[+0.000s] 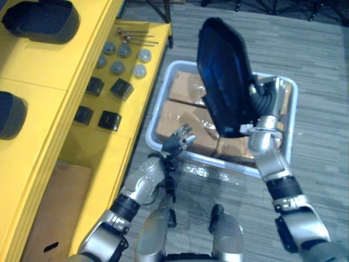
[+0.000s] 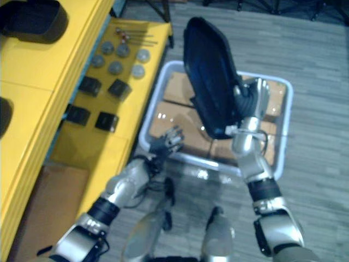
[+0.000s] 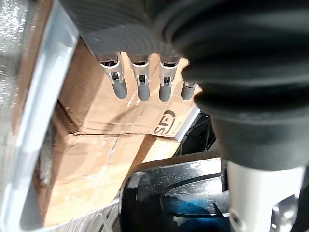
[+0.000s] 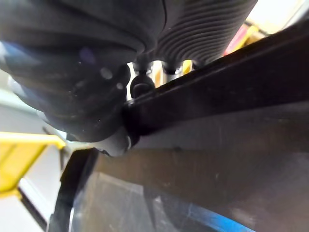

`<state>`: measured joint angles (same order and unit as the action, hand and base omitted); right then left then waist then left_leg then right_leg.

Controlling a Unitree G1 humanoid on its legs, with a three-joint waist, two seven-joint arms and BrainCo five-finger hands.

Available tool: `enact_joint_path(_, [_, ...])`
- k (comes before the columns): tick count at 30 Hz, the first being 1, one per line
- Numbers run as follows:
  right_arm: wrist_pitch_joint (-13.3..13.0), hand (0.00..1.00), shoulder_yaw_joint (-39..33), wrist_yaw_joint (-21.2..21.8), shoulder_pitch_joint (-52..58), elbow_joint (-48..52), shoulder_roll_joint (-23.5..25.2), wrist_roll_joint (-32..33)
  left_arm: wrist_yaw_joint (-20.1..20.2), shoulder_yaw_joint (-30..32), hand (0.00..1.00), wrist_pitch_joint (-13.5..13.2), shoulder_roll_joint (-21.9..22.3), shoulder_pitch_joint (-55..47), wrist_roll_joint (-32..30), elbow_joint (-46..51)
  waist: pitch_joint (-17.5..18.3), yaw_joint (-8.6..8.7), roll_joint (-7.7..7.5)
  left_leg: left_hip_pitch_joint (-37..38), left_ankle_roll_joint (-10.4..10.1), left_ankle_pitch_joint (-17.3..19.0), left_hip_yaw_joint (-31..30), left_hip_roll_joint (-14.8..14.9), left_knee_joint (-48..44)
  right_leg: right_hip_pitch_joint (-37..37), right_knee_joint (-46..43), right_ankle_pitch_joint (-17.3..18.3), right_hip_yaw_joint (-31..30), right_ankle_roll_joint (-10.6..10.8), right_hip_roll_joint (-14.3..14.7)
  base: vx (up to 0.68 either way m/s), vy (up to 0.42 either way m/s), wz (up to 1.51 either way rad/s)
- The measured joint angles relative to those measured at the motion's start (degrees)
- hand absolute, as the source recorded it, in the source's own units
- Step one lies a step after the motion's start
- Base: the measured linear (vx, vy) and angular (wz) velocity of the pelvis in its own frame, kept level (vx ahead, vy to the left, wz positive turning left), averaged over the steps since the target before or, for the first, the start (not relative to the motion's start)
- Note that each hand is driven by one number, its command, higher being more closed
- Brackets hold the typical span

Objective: Walk over and take plastic housings, then place them on the shelf

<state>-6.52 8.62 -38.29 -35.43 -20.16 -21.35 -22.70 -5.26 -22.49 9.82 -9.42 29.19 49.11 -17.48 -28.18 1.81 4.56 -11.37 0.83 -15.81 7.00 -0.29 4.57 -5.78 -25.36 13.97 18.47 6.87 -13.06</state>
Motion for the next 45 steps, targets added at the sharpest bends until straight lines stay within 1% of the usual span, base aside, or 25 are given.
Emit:
enact_joint_path(1, [-0.04, 1.0, 0.26, -0.16, 0.0, 0.0, 0.25, 0.0, -0.32, 0.01, 0.0, -0.44, 0.01, 0.09, -0.01, -0.02, 0.0, 0.01, 0.0, 0.0, 0.0, 0.0, 0.0, 0.0, 0.0, 0.0, 0.0, -0.02, 0.0, 0.0, 0.0, 0.0, 0.0, 0.0])
enact_joint_path(2, [-0.14, 1.0, 0.71, -0.33, 0.02, -0.01, 0.62, 0.01, -0.74, 0.03, 0.0, -1.49, 0.06, 0.1, -0.14, -0.02, 0.0, 0.11, 0.0, 0.01, -0.01, 0.01, 0.0, 0.0, 0.0, 0.0, 0.0, -0.05, -0.01, 0.0, 0.0, 0.0, 0.0, 0.0])
enact_joint_path(5, [-1.33, 1.0, 2.0, -0.44, 0.17, -0.09, 2.14, 0.01, -1.7, 1.52, 0.0, -4.1, 1.0, 0.2, -0.71, -0.03, 0.0, 0.13, 0.0, 0.02, 0.01, 0.02, -0.02, -0.02, 0.0, 0.05, 0.02, -0.17, 0.02, 0.04, -0.01, 0.0, -0.035, 0.01])
enact_joint_path(7, [-1.78, 1.0, 2.77, -0.49, 0.26, -0.23, 2.94, 0.01, -2.64, 1.53, 0.0, -4.74, 0.95, 0.65, -1.31, -0.05, 0.0, 0.13, 0.0, 0.12, 0.01, 0.02, -0.03, -0.05, 0.0, 0.21, 0.03, -0.19, 0.08, 0.06, -0.03, 0.0, -0.036, 0.02])
enact_joint_path(8, [-1.96, 1.0, 3.39, -0.54, 0.32, -0.42, 3.47, 0.0, -3.16, 1.52, 0.0, -5.07, 0.99, 0.89, -3.04, -0.12, 0.0, 0.13, 0.0, 0.25, 0.01, 0.02, -0.04, -0.07, 0.0, 0.39, 0.07, -0.21, 0.12, 0.08, -0.04, 0.01, -0.039, 0.03])
enact_joint_path(12, [-2.16, 1.0, 4.78, -1.01, 0.56, -0.67, 4.77, -0.02, -4.68, 1.52, 0.0, -6.37, 1.03, 1.38, -6.45, -0.49, 0.0, 0.12, 0.0, 0.39, 0.03, 0.04, -0.18, -0.08, 0.0, 0.76, 0.26, -0.28, 0.33, 0.11, 0.0, 0.0, -0.035, 0.03])
enact_joint_path(16, [-2.22, 1.0, 5.88, -2.88, 0.58, -0.69, 6.04, -0.09, -7.66, 1.53, 0.0, -7.98, 1.24, 1.38, -7.64, -0.75, 0.02, -0.09, -0.03, 0.38, 0.06, 0.06, -0.26, -0.19, 0.01, 1.02, 0.71, -0.53, 0.46, 0.27, 0.0, 0.0, -0.015, 0.01])
enact_joint_path(18, [-2.22, 1.0, 6.54, -3.3, 0.58, -0.69, 6.08, -0.1, -8.09, 1.53, 0.0, -8.44, 1.38, 1.38, -8.88, -0.77, 0.05, -0.32, -0.1, 0.38, 0.07, 0.07, -0.28, -0.25, 0.0, 1.09, 0.83, -0.57, 0.48, 0.31, -0.01, 0.02, -0.034, 0.02])
enact_joint_path(25, [-2.42, 1.0, 9.39, -4.32, 1.24, -0.82, 7.31, -0.14, -8.11, 1.44, 0.0, -8.36, 1.94, 1.4, -9.68, -2.95, 0.54, -0.86, -1.07, 0.37, 0.07, 0.07, -1.04, -0.44, 0.0, 1.81, 0.87, -0.57, 1.41, 0.33, -0.04, 0.02, -0.047, 0.06])
enact_joint_path(31, [-3.98, 1.0, 12.31, -4.33, 1.05, -2.66, 8.05, -0.13, -7.96, 1.35, 0.0, -8.03, 2.24, 1.4, -9.46, -3.02, 0.55, -1.31, -1.08, 0.31, 0.07, 0.07, -1.38, -0.54, 0.01, 1.85, 0.56, -0.49, 1.81, 0.32, -0.19, 0.01, -0.051, 0.04])
enact_joint_path(34, [-4.09, 1.0, 13.5, -4.33, 0.54, -3.33, 8.61, -0.11, -7.76, 1.15, 0.0, -8.01, 3.13, 1.41, -9.39, -4.5, 0.55, -1.41, -1.08, 0.3, 0.08, 0.07, -1.58, -0.84, 0.01, 1.78, -0.02, -0.15, 2.02, 0.38, -0.6, 0.01, -0.043, 0.05])
enact_joint_path(39, [-4.46, 1.0, 14.56, -4.29, -1.5, -3.32, 9.51, -0.05, -7.53, 0.82, 0.0, -7.84, 3.27, 1.37, -9.08, -5.08, 0.56, -1.71, -1.09, 0.26, 0.38, 0.3, -1.61, -1.13, 0.0, 1.66, -0.46, 0.12, 2.05, 0.46, -0.95, 0.02, -0.05, 0.02])
enact_joint_path(40, [-4.52, 1.0, 14.68, -4.29, -1.76, -3.32, 9.85, 0.02, -7.54, 0.82, 1.0, -7.88, 3.27, 1.37, -9.03, -5.09, 0.56, -1.82, -1.09, 0.26, 0.36, 0.28, -1.64, -1.24, 0.0, 1.64, -0.62, 0.21, 2.09, 0.49, -1.1, 0.02, -0.043, 0.02])
enact_joint_path(45, [-4.57, 1.0, 15.77, -4.33, -1.79, -3.3, 10.64, 0.67, -8.14, 0.95, 1.0, -9.03, 3.11, 1.36, -8.54, -5.09, 0.56, -2.36, -1.1, 0.26, 0.26, 0.21, -1.64, -1.45, 0.0, 1.54, -0.96, 0.47, 2.09, 0.56, -1.49, 0.02, -0.054, 0.01])
